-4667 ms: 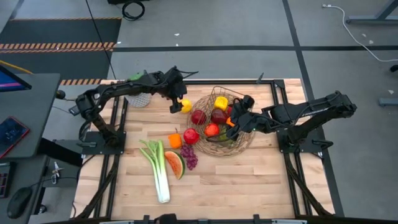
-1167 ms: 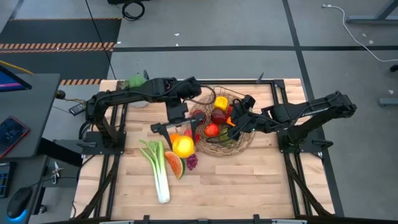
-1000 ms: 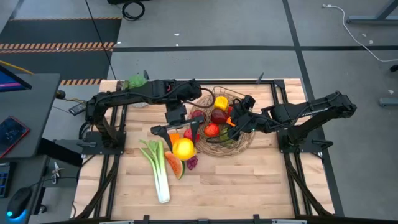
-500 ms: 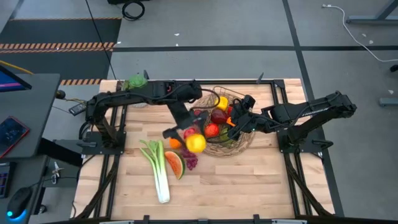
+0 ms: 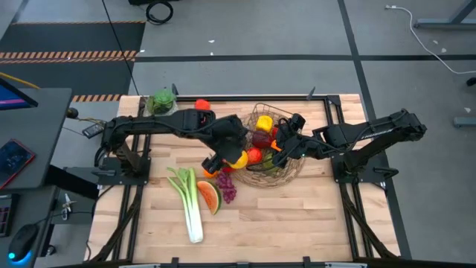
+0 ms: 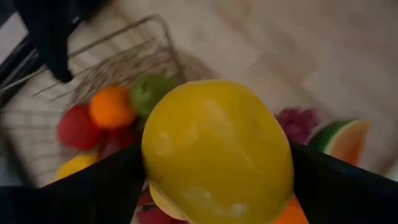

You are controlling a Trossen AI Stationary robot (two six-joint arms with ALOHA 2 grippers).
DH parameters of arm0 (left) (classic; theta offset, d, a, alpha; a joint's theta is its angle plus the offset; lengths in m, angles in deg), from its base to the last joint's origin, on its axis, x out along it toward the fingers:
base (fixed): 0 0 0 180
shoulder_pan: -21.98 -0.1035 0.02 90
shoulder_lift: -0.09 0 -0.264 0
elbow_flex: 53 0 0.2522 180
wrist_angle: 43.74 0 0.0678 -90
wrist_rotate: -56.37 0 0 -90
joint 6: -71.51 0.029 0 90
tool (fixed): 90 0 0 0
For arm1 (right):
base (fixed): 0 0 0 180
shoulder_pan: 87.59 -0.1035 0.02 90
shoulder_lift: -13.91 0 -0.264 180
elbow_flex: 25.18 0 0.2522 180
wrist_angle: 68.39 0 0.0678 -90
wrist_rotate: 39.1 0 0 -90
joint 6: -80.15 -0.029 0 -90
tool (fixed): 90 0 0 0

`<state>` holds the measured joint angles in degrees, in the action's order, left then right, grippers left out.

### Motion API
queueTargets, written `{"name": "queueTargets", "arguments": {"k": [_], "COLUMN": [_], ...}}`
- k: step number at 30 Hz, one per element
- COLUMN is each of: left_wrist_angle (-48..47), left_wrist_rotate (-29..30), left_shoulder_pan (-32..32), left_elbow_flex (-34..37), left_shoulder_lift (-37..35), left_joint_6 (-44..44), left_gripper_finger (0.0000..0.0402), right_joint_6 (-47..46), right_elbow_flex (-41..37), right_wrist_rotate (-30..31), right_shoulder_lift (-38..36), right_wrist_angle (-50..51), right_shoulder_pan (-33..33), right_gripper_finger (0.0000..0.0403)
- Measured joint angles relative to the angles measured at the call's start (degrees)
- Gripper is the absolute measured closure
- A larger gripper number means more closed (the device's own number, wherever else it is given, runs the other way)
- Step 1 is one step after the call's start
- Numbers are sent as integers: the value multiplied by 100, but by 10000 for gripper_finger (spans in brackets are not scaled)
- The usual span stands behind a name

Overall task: Build produce basket
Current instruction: Put the yellow pear into the gold wire basket

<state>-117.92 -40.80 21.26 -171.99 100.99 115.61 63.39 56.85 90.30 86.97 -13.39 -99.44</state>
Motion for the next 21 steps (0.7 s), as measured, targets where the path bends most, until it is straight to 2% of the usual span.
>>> {"name": "queueTargets", "arguments": {"k": [3, 7, 15, 21], "left_wrist_angle": [10, 138, 742, 1011], "left_wrist_rotate": [650, 1500, 2917, 3277], "left_shoulder_pan": [224, 484, 740, 728], "left_elbow_flex": [0, 0, 0, -2], "left_shoulder_lift": [0, 0, 0, 0], "left_joint_6": [105, 965, 3655, 5687], "left_gripper_finger": [49, 49, 49, 49], "right_joint_6": [-7, -17, 0, 0], "right_elbow_flex": [0, 0, -2, 0], "right_wrist_rotate": [-2, -2, -2, -2], "right_shoulder_lift": [0, -1, -1, 0], "right_wrist_angle": [0, 1, 2, 4], "right_shoulder_pan": [0, 0, -2, 0], "right_gripper_finger": [30, 30, 30, 30]}}
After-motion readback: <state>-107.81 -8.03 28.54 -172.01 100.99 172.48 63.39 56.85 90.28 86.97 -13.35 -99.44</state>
